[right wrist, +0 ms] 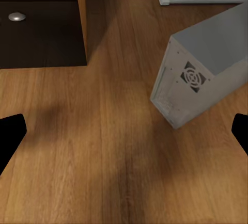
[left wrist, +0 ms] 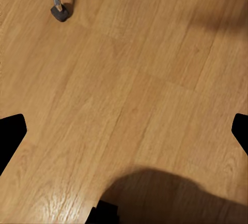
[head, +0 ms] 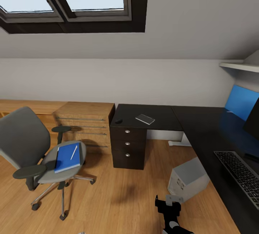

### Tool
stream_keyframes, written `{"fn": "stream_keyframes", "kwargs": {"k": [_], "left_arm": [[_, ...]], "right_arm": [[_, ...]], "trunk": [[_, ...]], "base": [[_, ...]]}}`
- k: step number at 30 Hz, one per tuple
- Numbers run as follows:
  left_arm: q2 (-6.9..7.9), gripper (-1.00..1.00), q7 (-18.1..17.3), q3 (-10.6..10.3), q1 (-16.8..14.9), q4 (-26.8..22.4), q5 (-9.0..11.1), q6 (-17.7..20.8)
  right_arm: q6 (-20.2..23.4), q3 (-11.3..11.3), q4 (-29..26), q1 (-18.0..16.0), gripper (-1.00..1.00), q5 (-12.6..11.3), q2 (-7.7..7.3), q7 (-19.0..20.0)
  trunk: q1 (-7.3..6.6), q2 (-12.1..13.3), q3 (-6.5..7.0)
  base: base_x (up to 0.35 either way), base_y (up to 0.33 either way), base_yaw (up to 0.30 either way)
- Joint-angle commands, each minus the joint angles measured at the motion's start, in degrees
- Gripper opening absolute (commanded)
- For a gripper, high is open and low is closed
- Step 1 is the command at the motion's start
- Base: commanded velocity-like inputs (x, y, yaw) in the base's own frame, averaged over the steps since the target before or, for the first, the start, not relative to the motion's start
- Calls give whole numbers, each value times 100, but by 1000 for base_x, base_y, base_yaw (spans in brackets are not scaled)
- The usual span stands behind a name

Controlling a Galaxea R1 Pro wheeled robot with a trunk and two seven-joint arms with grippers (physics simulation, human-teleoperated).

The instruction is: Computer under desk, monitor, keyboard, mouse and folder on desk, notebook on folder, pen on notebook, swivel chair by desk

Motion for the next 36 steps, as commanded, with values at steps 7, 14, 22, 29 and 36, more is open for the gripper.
{"fn": "stream_keyframes", "kwargs": {"k": [7,14,22,29,36], "left_arm": [[3,100,48,-49,-4,1,58,-28],[-4,100,44,-49,-4,2,51,-31],[1,100,17,-49,-4,-3,51,-32],[-4,100,13,-49,-4,-4,51,-53],[-4,100,5,-49,-4,-4,51,-704]], "right_arm": [[-24,43,5,-4,100,-61,-5,-16],[-27,34,-5,-4,100,-69,-7,-23],[-27,33,-4,-4,100,-71,-7,-25],[-27,40,-1,-4,100,-69,-7,-16],[-27,41,10,-4,100,-69,-6,-16]], "trunk": [[-154,278,120],[-308,559,245],[-484,880,389],[-637,1160,515],[-791,1441,640]], "base": [[63,0,0],[295,0,0],[132,0,0],[5,0,0],[0,0,0]]}}
